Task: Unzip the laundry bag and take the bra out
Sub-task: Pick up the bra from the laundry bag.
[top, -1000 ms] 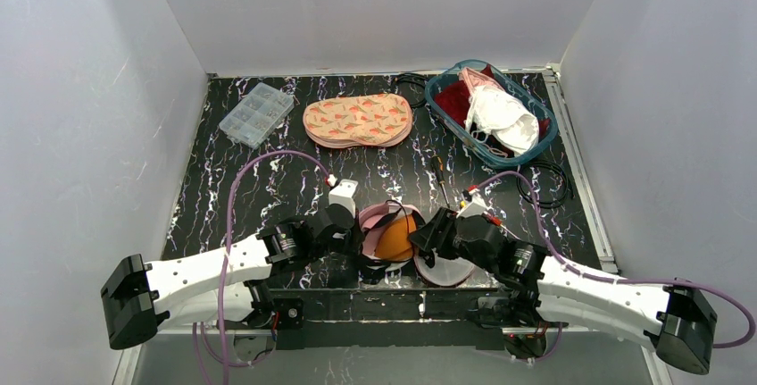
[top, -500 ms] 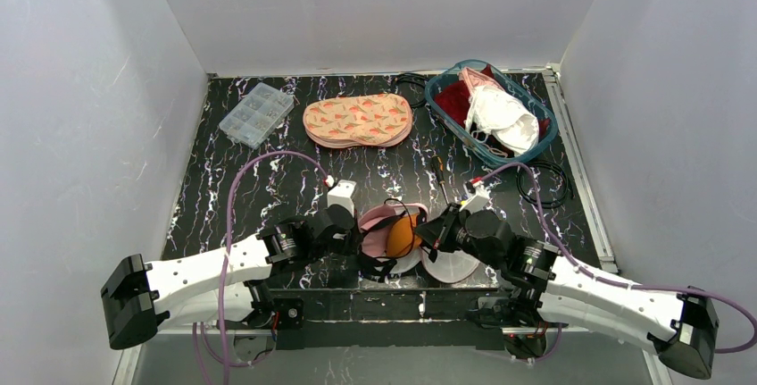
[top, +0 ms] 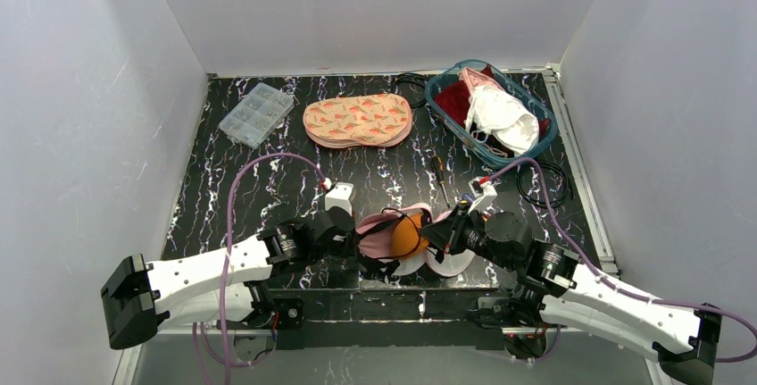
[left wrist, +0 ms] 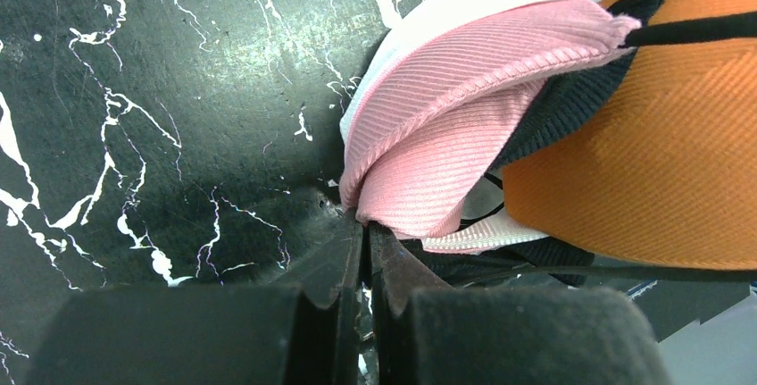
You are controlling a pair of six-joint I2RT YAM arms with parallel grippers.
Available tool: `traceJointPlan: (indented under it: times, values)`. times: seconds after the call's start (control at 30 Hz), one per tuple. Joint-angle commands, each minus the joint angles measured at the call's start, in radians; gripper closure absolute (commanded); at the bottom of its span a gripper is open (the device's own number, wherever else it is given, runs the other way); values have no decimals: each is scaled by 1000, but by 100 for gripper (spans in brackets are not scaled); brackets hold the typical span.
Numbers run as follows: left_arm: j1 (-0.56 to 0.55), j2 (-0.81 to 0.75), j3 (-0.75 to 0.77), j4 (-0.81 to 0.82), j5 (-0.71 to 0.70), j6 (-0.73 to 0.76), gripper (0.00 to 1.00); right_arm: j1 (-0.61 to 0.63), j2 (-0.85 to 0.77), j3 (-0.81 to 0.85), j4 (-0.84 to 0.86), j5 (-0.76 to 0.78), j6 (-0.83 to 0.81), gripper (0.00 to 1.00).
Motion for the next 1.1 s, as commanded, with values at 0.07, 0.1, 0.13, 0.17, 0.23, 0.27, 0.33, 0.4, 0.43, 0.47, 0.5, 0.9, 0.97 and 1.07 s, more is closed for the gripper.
traceJointPlan:
  times: [0.07, 0.1, 0.13, 0.17, 0.23, 0.27, 0.33, 0.4, 0.43, 0.47, 0.5, 0.9, 0.97, 1.07]
  values:
    - [-3, 4, -9, -25, -39, -5, 100, -7, -43, 70, 40, -48, -64, 99]
    - [-3, 6, -9, -24, -38, -5, 100, -7, -43, 69, 46, -56, -66, 99]
    - [-3, 8, -8, -23, -38, -5, 100, -6, -43, 65, 60, -67, -65, 97]
    - [-4, 9, -8, -21, -36, -5, 100, -7, -39, 59, 70, -76, -62, 90]
    - [-3, 11, -6, -18, -33, -5, 100, -7, -23, 51, 78, -87, -53, 77]
    - [-3, 10, -6, -14, -28, -5, 100, -7, -14, 46, 78, -89, -47, 77]
    - [-3, 7, -7, -9, -22, -8, 100, -7, -8, 26, 93, -87, -25, 78]
    - [-3, 5, -7, -4, -15, -8, 100, -7, -12, -6, 129, -89, 2, 78]
    - [-3, 5, -6, -4, -13, -8, 100, -6, -12, -22, 146, -92, 14, 78]
    - [-4, 5, -5, -1, -9, -9, 100, -6, -9, -35, 157, -94, 23, 79]
    - [-4, 4, -3, -1, -6, -8, 100, -6, -7, -42, 162, -91, 37, 79]
    - [-3, -1, -1, 1, 7, -7, 100, -7, 12, -76, 219, -105, 75, 81]
    - [-4, -4, -2, 0, 7, -7, 100, -7, 17, -76, 218, -105, 76, 83]
    - [-3, -6, 1, -1, 6, -5, 100, -7, 28, -69, 189, -93, 86, 53]
